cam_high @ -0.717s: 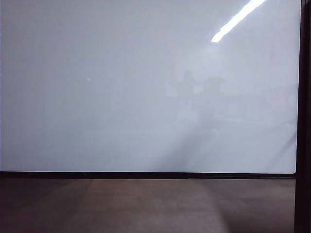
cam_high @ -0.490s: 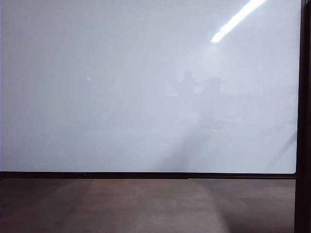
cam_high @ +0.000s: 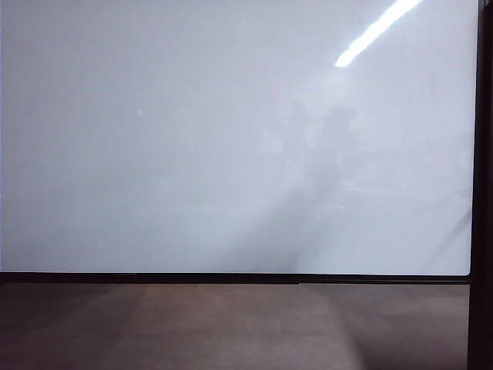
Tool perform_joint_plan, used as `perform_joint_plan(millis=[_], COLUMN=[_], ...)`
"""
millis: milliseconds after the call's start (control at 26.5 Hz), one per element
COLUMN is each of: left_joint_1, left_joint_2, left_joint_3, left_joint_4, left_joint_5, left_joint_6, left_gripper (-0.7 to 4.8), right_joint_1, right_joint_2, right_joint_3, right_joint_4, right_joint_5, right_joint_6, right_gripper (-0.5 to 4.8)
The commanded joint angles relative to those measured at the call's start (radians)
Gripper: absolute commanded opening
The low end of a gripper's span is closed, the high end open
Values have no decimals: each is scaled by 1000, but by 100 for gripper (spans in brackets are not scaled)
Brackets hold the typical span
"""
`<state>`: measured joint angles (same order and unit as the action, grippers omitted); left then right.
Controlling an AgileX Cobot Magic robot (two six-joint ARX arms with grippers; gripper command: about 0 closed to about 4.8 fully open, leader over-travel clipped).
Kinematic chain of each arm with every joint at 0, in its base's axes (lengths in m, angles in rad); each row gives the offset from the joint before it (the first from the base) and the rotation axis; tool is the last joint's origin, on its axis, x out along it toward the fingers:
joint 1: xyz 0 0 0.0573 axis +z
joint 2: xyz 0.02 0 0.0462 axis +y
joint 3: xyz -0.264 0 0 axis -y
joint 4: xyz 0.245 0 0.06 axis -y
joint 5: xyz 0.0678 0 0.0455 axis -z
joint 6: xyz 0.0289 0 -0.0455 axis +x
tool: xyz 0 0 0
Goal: Reach to the right to find the marker pen, pick it up, and write the number 4 on the whiteboard.
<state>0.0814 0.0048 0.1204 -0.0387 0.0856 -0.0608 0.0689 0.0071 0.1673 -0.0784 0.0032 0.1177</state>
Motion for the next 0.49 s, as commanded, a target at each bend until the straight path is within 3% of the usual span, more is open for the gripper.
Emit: perform_joint_plan(millis=[38, 226, 340, 490], left_joint_1=[1, 0, 0, 1], left_joint_2=[0, 18, 43, 116], left_joint_3=[119, 322, 432, 597], left_joint_4=[-119, -329, -375, -397], left_joint_5=[-2, 26, 39, 77], left_joint_6=[-3, -3, -6, -44], left_gripper=[-5, -5, -5, -5], right_joint_1=[2, 2, 2, 2], right_joint_2=[18, 121, 224, 380], right_joint_3=[124, 296, 413, 570], right_joint_4=[-8, -25, -60, -31], right_joint_5=[-3, -6, -16, -96], right_joint_6=[21, 11, 12, 9], right_gripper=[392, 393, 457, 465])
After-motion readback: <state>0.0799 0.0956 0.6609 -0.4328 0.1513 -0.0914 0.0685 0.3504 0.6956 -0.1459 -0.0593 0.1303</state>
